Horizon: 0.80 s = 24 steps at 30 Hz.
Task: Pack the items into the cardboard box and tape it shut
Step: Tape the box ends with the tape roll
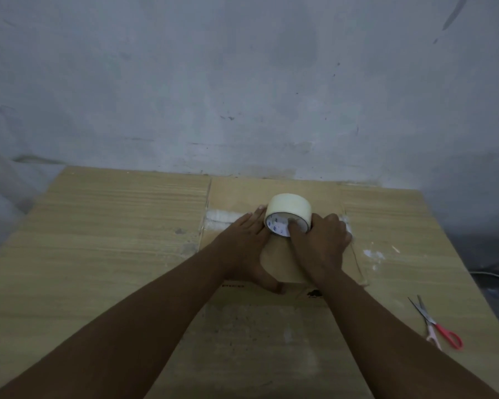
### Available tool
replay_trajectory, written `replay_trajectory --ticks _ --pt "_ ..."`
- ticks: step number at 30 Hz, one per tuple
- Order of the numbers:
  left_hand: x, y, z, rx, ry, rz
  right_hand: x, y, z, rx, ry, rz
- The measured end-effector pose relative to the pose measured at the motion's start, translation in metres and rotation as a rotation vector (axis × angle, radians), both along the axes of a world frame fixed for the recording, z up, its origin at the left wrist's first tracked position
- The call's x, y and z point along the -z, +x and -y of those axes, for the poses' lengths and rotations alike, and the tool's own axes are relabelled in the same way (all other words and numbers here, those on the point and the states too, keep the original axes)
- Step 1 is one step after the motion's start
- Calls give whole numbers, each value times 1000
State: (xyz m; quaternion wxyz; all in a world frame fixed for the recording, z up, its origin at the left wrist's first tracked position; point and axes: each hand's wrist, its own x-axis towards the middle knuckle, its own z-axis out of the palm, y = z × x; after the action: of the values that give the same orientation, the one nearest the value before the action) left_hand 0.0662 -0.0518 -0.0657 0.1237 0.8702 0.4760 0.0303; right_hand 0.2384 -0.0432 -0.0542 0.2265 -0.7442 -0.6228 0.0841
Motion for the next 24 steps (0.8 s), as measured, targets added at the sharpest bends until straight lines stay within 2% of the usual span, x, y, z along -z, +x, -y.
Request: replay_trajectory --ticks 9,14,20,24 --pt "4 0 2 -10 0 30 2 0 -1 -59 13 -129" --pt "6 -3 1 -23 -47 26 6 1 -3 -72 101 -313" --pt "9 -3 2 -4 -13 -39 8 11 -4 -72 108 -210" --pt "12 -2 4 -10 41 -86 8 15 -3 -45 29 -47"
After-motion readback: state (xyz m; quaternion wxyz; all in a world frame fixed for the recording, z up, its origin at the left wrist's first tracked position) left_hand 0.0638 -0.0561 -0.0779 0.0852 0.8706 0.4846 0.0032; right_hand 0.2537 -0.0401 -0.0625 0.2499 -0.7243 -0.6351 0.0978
